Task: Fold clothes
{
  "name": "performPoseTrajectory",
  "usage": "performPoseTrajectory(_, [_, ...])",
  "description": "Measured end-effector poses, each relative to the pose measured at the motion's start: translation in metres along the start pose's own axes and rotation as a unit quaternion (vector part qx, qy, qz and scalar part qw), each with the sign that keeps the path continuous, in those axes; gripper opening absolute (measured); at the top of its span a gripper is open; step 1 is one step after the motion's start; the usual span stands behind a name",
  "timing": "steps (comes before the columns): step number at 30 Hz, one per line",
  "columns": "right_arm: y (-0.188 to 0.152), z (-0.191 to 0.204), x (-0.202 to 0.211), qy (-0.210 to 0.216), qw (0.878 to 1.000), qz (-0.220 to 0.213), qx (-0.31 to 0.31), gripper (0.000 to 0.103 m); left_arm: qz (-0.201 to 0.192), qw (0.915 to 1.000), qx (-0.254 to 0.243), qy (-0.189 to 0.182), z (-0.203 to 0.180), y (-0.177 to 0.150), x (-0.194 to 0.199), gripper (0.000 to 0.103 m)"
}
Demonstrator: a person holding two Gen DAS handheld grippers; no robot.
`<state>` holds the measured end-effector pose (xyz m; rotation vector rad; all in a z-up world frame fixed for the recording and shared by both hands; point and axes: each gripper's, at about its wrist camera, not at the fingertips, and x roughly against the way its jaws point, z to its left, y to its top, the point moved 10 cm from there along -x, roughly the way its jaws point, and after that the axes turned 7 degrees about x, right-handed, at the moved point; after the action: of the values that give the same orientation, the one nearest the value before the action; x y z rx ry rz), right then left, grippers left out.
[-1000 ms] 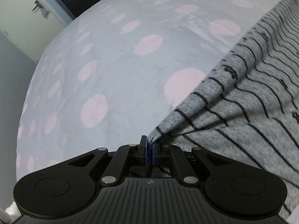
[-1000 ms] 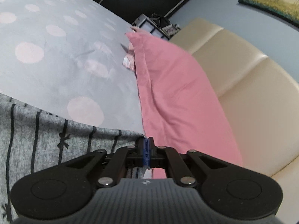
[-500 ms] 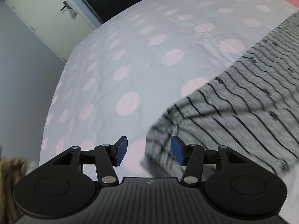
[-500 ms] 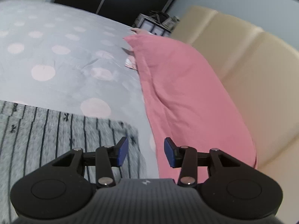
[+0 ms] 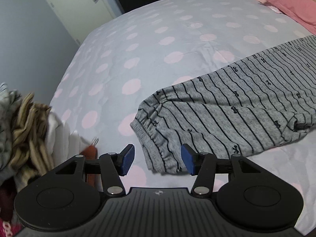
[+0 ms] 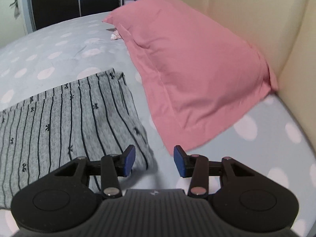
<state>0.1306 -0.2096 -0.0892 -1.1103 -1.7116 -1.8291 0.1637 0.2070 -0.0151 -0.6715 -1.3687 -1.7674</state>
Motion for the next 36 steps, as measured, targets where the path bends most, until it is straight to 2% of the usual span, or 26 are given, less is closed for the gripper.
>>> performPoseTrajectory(4, [-0.009, -0.007, -0.015, 0.063, 0.992, 0.012, -0.113, 0.043, -0.029, 0.9978, 0.059, -0.012, -0.002, 0.006, 0.016, 0.053])
performPoseTrajectory(6, [-0.015, -0.006, -0.027, 0.075, 0.985, 0.029, -0.150, 0.043, -0.025, 0.9957, 0.085, -0.026, -0.006, 0.011, 0.015, 0.053])
performPoseTrajectory(8, [-0.022, -0.002, -0.039, 0.088, 0.978, 0.047, -0.181, 0.041, -0.024, 0.9954, 0.087, -0.031, -0.010, 0.016, 0.011, 0.053])
performPoseTrajectory(9, [-0.023, 0.001, -0.043, 0.095, 0.976, 0.051, -0.189, 0.036, -0.023, 0.9956, 0.085, -0.032, -0.011, 0.018, 0.008, 0.053])
performPoseTrajectory(10, [-0.023, 0.005, -0.047, 0.102, 0.974, 0.053, -0.196, 0.016, -0.018, 0.9958, 0.085, -0.028, -0.011, 0.019, 0.005, 0.053])
performPoseTrajectory(11, [-0.019, 0.007, -0.046, 0.098, 0.977, 0.044, -0.186, 0.005, -0.013, 0.9959, 0.085, -0.025, -0.012, 0.019, 0.002, 0.053])
performPoseTrajectory(14, [0.002, 0.012, -0.035, 0.088, 0.984, -0.005, -0.153, 0.004, -0.001, 0.9961, 0.087, -0.018, -0.012, 0.019, -0.006, 0.053])
performPoseTrajectory(18, [0.034, 0.019, -0.013, 0.106, 0.982, -0.072, -0.140, 0.004, 0.002, 0.9971, 0.074, -0.017, -0.018, 0.016, -0.008, 0.053])
performPoseTrajectory(22, [0.041, 0.023, -0.011, 0.105, 0.983, -0.073, -0.128, 0.004, 0.000, 0.9974, 0.070, -0.018, -0.022, 0.014, -0.006, 0.053])
performPoseTrajectory(27, [0.031, 0.020, -0.023, 0.101, 0.984, -0.055, -0.133, 0.005, 0.002, 0.9973, 0.072, -0.016, -0.021, 0.012, -0.006, 0.053])
performPoseTrajectory(31, [0.038, 0.020, -0.025, 0.104, 0.983, -0.070, -0.135, 0.006, 0.010, 0.9976, 0.067, -0.015, -0.024, 0.011, -0.009, 0.053])
performPoseTrajectory(33, [0.039, 0.019, -0.030, 0.085, 0.986, -0.069, -0.127, 0.011, 0.008, 0.9978, 0.064, -0.014, -0.025, 0.011, -0.008, 0.053])
performPoseTrajectory(35, [0.038, 0.016, -0.035, 0.072, 0.987, -0.064, -0.128, 0.034, 0.005, 0.9978, 0.064, -0.015, -0.025, 0.012, -0.007, 0.053])
performPoseTrajectory(36, [0.036, 0.014, -0.039, 0.070, 0.987, -0.060, -0.134, 0.035, 0.004, 0.9978, 0.065, -0.014, -0.024, 0.012, -0.007, 0.053])
